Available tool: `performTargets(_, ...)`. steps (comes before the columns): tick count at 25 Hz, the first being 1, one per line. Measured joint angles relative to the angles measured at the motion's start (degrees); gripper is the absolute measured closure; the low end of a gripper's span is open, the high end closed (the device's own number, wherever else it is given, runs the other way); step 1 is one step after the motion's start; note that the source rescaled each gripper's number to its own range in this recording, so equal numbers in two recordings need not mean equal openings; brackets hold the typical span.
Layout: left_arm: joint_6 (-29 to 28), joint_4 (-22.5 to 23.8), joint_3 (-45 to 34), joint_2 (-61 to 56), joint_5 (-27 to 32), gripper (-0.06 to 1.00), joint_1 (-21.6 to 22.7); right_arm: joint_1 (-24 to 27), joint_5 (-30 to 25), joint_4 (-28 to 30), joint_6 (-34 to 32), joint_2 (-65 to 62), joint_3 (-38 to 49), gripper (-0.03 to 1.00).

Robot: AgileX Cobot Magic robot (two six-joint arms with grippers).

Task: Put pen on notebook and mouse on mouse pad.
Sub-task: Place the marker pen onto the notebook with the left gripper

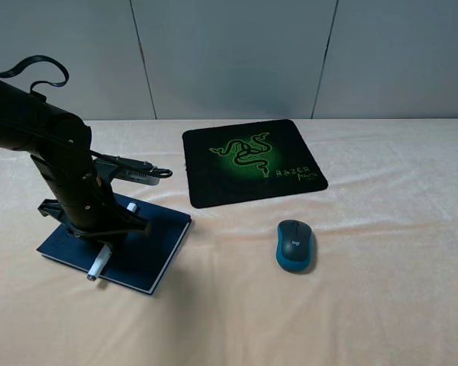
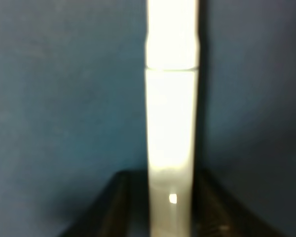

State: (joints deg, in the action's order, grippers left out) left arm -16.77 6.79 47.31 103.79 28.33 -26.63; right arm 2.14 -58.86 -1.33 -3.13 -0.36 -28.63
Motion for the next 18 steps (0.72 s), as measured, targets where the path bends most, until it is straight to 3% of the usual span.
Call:
performTargets(2, 0.00, 0.21, 0.00, 0.00, 0.00, 0.54, 0.06, 0.00, 0.00, 0.00, 0.00, 0.00, 0.00, -0.03)
performTargets(5, 0.00, 0.07, 0.00, 0.00, 0.15, 0.15, 0.10, 0.00, 0.00, 0.00, 0.00, 0.00, 0.00, -0.03)
performTargets(7, 0.00, -0.51, 0.09, -0.05, 0.15, 0.04, 0.10, 0.00, 0.00, 0.00, 0.00, 0.00, 0.00, -0.03)
performTargets(11, 0.05, -1.44, 0.07, -0.05, 0.39, -0.03, 0.10, 0.00, 0.00, 0.00, 0.00, 0.00, 0.00, -0.03)
performTargets(18, 0.05, -2.14, 0.26, 0.08, 2.30, -0.05, 0.10, 0.00, 0.00, 0.00, 0.00, 0.00, 0.00, -0.03)
